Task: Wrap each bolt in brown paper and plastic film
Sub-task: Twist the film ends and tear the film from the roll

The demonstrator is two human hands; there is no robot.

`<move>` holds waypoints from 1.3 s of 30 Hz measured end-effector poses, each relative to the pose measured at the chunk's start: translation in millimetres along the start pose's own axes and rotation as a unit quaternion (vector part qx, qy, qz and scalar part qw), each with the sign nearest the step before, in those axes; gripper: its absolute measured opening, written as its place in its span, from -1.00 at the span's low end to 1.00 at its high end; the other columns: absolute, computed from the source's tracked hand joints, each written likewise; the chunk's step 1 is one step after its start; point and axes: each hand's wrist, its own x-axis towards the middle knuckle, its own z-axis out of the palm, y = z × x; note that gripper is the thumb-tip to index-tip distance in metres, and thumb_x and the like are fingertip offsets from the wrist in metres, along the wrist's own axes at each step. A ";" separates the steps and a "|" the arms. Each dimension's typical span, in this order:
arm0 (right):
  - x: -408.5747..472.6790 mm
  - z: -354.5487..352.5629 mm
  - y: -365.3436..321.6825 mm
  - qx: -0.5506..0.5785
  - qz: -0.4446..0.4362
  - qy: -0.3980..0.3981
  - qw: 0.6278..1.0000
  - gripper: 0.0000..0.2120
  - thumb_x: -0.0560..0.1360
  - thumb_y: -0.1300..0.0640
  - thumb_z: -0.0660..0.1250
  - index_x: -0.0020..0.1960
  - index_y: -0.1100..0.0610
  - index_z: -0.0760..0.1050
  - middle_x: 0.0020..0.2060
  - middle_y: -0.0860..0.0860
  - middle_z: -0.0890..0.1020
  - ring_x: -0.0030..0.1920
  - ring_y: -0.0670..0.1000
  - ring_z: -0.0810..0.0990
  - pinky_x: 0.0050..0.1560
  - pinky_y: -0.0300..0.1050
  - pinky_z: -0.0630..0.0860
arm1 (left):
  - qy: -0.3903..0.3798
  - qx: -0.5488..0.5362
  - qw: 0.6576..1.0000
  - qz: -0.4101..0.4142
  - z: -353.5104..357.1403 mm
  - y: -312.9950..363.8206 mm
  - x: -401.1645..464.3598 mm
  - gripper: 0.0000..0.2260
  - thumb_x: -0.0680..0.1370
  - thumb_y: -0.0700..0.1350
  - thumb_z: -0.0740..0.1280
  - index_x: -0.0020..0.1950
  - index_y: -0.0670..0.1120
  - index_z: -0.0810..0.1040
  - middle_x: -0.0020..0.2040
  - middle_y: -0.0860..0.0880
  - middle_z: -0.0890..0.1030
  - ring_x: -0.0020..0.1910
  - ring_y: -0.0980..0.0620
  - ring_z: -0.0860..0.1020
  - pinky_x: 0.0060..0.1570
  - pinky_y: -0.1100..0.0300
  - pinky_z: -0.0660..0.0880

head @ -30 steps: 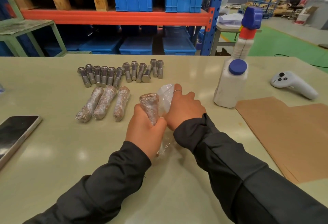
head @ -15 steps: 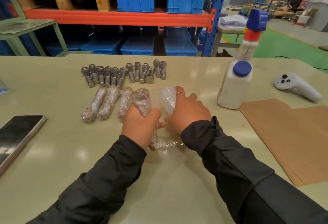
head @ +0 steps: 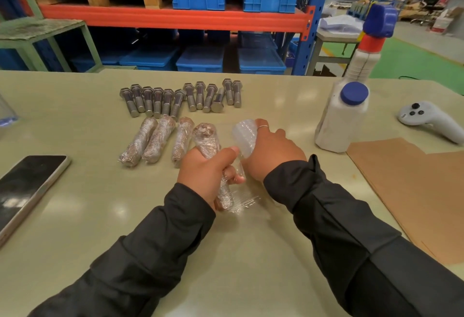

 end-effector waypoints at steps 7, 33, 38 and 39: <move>4.4 -3.2 0.7 -0.013 -0.001 -0.007 1.000 -0.25 0.45 0.02 0.33 0.48 0.02 -0.03 0.20 0.16 0.35 0.16 0.22 0.45 0.03 -0.01 0.39 | -0.019 -0.010 0.999 -0.039 0.5 5.3 -2.1 -0.66 0.48 -0.35 0.30 -0.44 -0.12 0.30 -0.55 -0.02 0.31 -0.64 0.09 0.30 -0.59 0.30 0.34; 14.8 -16.9 20.7 -0.107 0.029 0.026 0.994 -0.20 0.48 0.06 0.31 0.51 -0.09 -0.15 0.21 0.17 0.31 0.17 0.22 0.40 0.04 0.09 0.42 | -0.092 0.064 0.994 0.008 6.9 14.6 -16.8 -0.71 0.52 -0.32 0.27 -0.35 -0.15 0.26 -0.59 -0.06 0.25 -0.71 0.05 0.24 -0.63 0.38 0.23; 20.6 -17.9 20.6 -0.103 0.043 0.011 0.994 -0.17 0.48 0.03 0.33 0.51 -0.09 -0.17 0.23 0.17 0.30 0.19 0.22 0.38 0.08 0.09 0.40 | -0.114 0.088 0.989 0.023 6.5 16.1 -20.7 -0.71 0.52 -0.31 0.27 -0.32 -0.15 0.22 -0.61 -0.04 0.29 -0.72 0.05 0.25 -0.64 0.35 0.24; 21.5 -17.8 21.4 -0.102 0.047 0.010 0.994 -0.18 0.48 0.03 0.33 0.51 -0.09 -0.17 0.23 0.17 0.30 0.19 0.21 0.38 0.07 0.09 0.40 | -0.118 0.092 0.988 0.027 6.9 16.3 -21.5 -0.71 0.52 -0.31 0.27 -0.32 -0.15 0.22 -0.62 -0.04 0.29 -0.72 0.05 0.25 -0.64 0.34 0.25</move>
